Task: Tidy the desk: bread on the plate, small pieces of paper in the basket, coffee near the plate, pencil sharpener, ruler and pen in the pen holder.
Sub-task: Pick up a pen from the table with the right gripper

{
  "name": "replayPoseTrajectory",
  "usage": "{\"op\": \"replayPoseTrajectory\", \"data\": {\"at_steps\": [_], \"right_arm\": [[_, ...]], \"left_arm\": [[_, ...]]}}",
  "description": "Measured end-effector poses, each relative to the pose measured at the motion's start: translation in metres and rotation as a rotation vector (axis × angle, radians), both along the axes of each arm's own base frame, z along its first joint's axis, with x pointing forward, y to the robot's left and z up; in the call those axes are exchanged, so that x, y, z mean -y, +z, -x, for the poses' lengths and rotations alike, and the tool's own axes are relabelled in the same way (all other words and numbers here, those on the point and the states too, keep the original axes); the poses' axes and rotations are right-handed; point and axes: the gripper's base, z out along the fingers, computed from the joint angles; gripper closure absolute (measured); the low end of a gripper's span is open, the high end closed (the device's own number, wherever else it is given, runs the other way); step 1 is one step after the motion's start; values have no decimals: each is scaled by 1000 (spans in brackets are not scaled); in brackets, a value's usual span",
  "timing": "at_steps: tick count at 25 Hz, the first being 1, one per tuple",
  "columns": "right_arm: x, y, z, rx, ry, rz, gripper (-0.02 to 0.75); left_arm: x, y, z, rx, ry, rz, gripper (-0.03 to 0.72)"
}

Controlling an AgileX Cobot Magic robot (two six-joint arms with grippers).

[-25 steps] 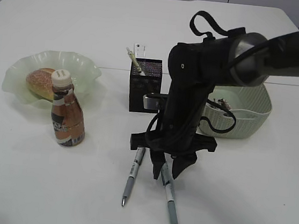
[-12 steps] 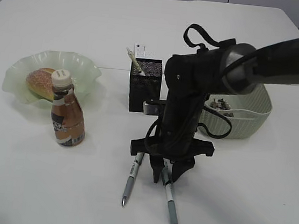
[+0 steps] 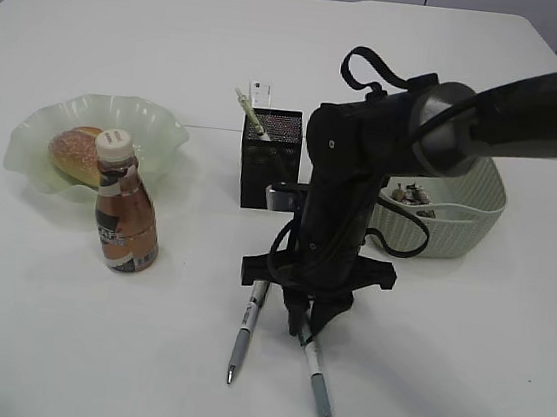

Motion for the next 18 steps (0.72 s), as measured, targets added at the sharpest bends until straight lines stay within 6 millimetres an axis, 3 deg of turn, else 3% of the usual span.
{"op": "replayPoseTrajectory", "data": {"at_steps": [2, 8, 14, 18], "right_arm": [[0, 0, 0, 1, 0, -1, 614], [-1, 3, -1, 8, 18, -7, 676], [-1, 6, 2, -7, 95, -22, 681], [-2, 20, 3, 13, 118, -45, 681]], "left_arm": [[0, 0, 0, 0, 0, 0, 274], [0, 0, 0, 0, 0, 0, 274], [0, 0, 0, 2, 0, 0, 274], [0, 0, 0, 2, 0, 0, 274]]}}
